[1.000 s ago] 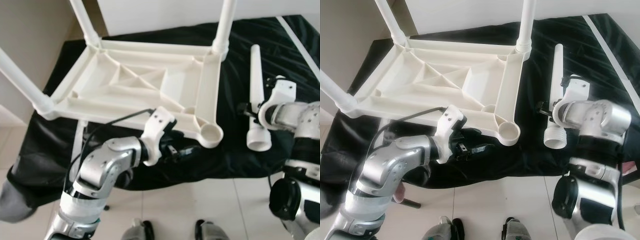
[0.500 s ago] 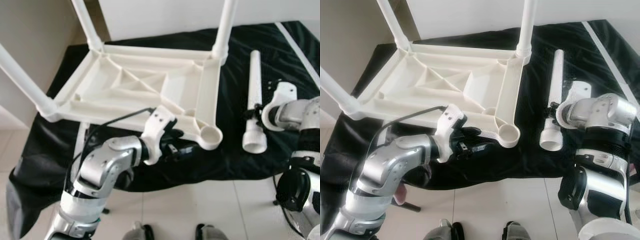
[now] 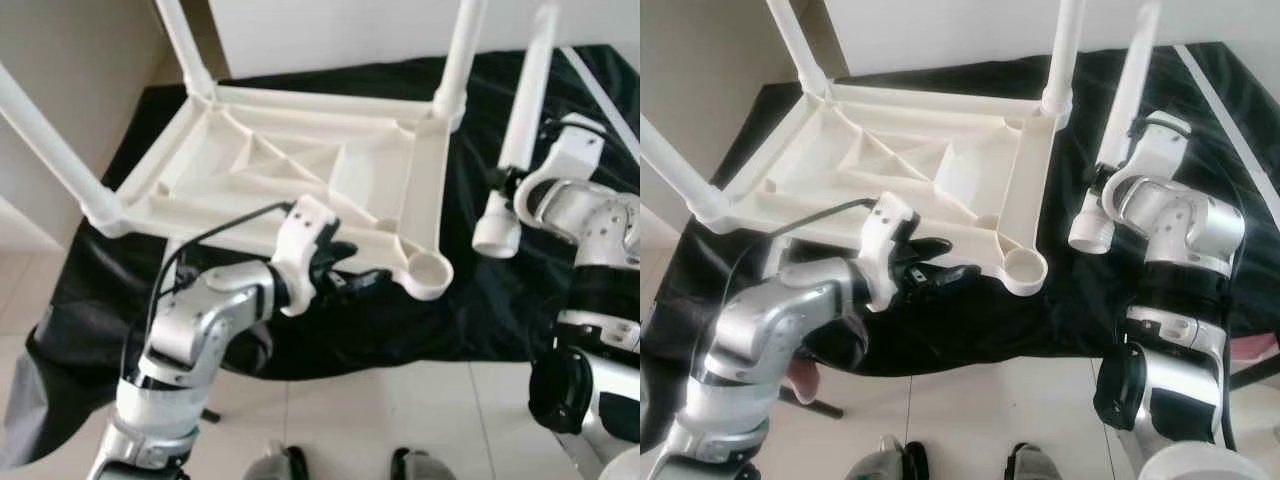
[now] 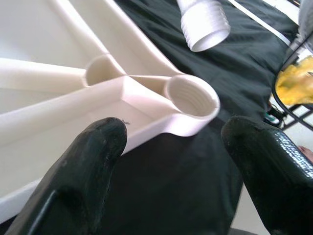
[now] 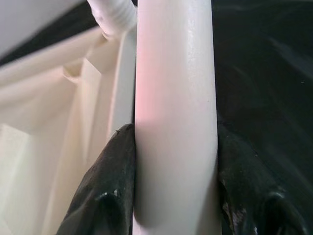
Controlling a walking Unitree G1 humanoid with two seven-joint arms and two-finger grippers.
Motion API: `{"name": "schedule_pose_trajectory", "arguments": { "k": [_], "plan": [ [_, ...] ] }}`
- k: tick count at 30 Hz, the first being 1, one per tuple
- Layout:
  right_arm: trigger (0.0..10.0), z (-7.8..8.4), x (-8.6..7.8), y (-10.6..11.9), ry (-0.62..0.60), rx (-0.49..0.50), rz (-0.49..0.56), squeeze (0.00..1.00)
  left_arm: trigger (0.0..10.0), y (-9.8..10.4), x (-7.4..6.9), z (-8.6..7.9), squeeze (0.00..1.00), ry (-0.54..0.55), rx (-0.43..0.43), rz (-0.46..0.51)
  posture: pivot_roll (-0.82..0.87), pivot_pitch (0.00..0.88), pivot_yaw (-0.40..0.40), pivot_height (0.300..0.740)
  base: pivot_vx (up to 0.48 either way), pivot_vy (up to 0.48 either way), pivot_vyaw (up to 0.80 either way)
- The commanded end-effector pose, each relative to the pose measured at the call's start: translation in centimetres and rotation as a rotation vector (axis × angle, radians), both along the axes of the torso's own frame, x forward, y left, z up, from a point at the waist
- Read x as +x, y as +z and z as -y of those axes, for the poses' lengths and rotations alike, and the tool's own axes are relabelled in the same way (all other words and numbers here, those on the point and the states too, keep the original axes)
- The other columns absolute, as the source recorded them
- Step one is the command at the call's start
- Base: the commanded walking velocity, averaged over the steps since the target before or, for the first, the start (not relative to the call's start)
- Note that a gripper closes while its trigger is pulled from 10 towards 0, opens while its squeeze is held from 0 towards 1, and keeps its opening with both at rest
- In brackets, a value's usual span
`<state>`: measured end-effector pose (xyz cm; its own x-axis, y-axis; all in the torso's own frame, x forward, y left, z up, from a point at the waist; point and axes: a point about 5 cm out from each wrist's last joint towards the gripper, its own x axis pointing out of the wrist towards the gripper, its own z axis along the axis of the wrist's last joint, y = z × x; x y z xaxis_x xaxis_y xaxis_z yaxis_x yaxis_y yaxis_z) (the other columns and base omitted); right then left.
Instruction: Building children table
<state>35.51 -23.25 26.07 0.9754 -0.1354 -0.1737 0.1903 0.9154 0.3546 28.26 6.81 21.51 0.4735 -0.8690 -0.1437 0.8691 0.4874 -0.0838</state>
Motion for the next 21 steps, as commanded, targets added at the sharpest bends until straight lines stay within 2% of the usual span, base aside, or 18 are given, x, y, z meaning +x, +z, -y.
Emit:
{"name": "schedule_pose_trajectory", "arguments": {
  "k": [1,3,6,7,9,13,17,19,20,21],
  "plan": [
    [10.0,-0.1,-0.4,0.0,-0.005,0.019,0.056,0.00,10.0,0.2,0.5,-0.6,0.00,0.032,-0.017,0.001,-0.03,0.127,0.050,0.740,0.000,0.000,0.00],
    [10.0,-0.9,-1.0,-0.1,0.033,0.029,0.164,0.00,10.0,0.6,1.5,-1.6,0.00,0.111,-0.029,0.024,-0.03,0.125,0.047,0.740,0.000,0.000,0.00],
    [10.0,-2.5,-2.2,0.4,0.149,0.076,0.320,0.00,10.0,1.4,3.8,-3.2,0.00,0.282,-0.088,0.008,-0.03,0.124,0.043,0.740,0.000,0.000,0.00],
    [10.0,-2.5,-2.2,0.4,0.149,0.076,0.320,0.00,10.0,1.4,3.8,-3.2,0.00,0.282,-0.088,0.008,-0.03,0.124,0.043,0.740,0.000,0.000,0.00],
    [10.0,-2.9,-2.6,0.9,0.175,0.073,0.390,0.00,10.0,1.7,4.6,-4.0,0.00,0.330,-0.108,0.009,-0.04,0.123,0.041,0.740,0.000,0.000,0.00],
    [10.0,-4.1,-3.7,1.7,0.255,-0.054,0.513,0.00,10.0,2.4,6.0,-5.2,0.00,0.412,-0.098,0.072,-0.03,0.123,0.028,0.740,0.000,0.000,0.00],
    [10.0,-4.7,-3.9,1.8,0.292,-0.119,0.546,0.00,10.0,2.7,6.4,-5.3,0.00,0.423,-0.093,0.091,-0.03,0.123,0.023,0.740,0.000,0.000,0.00],
    [10.0,-5.5,-4.0,1.8,0.363,-0.098,0.559,0.00,10.0,3.1,7.6,-5.5,0.00,0.479,-0.111,0.095,-0.02,0.126,0.018,0.740,0.000,0.000,0.00],
    [10.0,-6.4,-4.0,1.8,0.442,-0.088,0.578,0.00,10.0,3.8,8.8,-5.5,0.00,0.525,-0.136,0.107,-0.02,0.128,0.017,0.740,0.000,0.000,0.00],
    [10.0,-6.4,-4.0,1.8,0.442,-0.088,0.578,0.00,10.0,3.8,8.8,-5.5,0.00,0.525,-0.136,0.107,-0.02,0.128,0.017,0.740,0.000,0.000,0.00]
  ]
}}
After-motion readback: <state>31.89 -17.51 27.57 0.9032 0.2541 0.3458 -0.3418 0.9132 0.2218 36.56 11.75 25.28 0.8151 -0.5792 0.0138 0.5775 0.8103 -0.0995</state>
